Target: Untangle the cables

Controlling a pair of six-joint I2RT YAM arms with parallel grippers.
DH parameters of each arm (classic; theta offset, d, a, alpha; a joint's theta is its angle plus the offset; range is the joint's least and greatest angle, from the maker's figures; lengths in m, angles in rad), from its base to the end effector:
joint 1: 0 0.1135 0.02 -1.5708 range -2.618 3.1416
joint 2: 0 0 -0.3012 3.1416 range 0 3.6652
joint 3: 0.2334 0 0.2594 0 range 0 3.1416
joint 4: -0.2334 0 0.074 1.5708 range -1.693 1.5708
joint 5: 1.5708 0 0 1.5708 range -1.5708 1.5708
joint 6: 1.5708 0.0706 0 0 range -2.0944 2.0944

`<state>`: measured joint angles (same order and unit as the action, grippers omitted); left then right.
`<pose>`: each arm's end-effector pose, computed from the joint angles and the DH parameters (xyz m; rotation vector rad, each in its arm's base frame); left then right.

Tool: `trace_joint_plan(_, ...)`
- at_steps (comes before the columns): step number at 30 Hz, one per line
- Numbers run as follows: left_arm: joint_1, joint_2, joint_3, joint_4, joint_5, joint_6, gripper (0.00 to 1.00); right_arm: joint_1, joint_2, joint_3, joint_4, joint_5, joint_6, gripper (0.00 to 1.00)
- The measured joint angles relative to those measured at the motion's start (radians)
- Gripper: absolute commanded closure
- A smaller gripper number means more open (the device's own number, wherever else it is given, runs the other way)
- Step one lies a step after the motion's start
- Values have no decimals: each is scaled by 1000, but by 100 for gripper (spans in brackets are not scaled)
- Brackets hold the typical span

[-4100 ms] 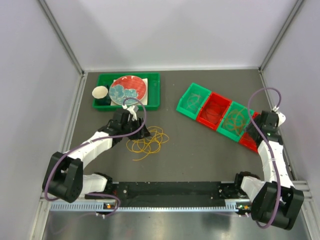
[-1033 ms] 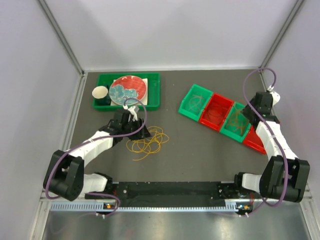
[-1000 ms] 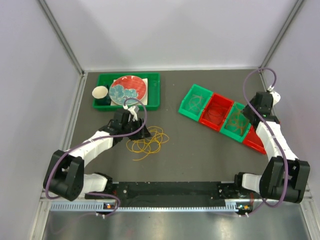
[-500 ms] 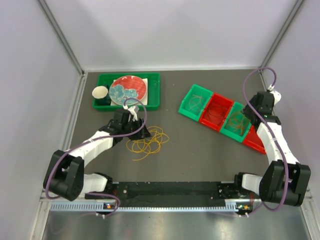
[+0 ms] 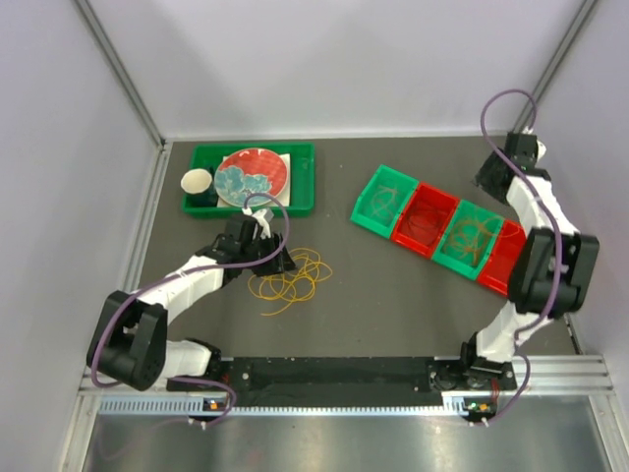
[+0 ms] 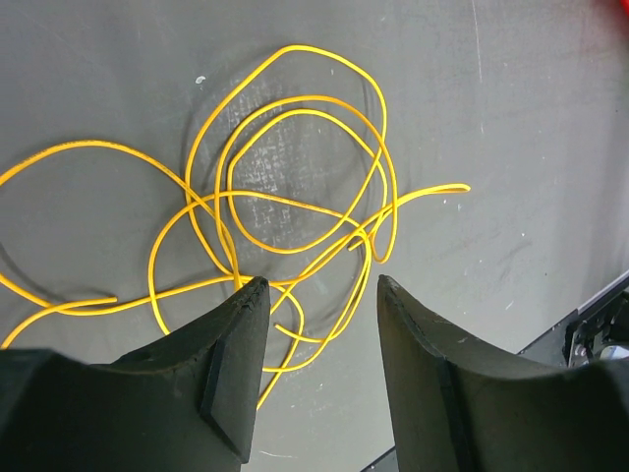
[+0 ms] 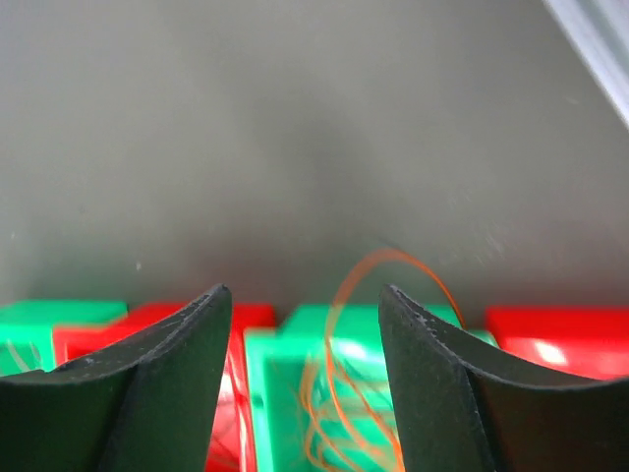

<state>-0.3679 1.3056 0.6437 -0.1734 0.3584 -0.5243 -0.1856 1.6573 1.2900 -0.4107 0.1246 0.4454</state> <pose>0.2440 -0.1206 0.1925 -0.0214 2.5094 -0.8252 0.3971 -0.0835 0.2778 0.7843 2.2060 -0.0179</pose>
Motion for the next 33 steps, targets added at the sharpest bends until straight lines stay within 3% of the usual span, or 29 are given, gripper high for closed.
trace_joint_plan(6, 1, 0, 7, -5, -10, 4, 48, -7, 227, 188, -95, -56, 0, 38)
trace_joint_plan(17, 6, 1, 7, -6, -12, 4, 48, -8, 254, 190, -183, -50, -5, 37)
trace_joint_plan(23, 6, 9, 7, -6, -12, 3, 48, -8, 254, 190, -189, -47, -33, 56)
trace_joint_plan(27, 6, 13, 7, -6, -12, 4, 48, -8, 254, 189, -188, -58, -43, 88)
trace_joint_plan(29, 6, 13, 7, -6, -13, 4, 48, -9, 254, 189, -187, -65, -43, 98)
trace_joint_plan(33, 7, 13, 7, -6, -16, 4, 48, -10, 254, 189, -180, -71, -40, 100)
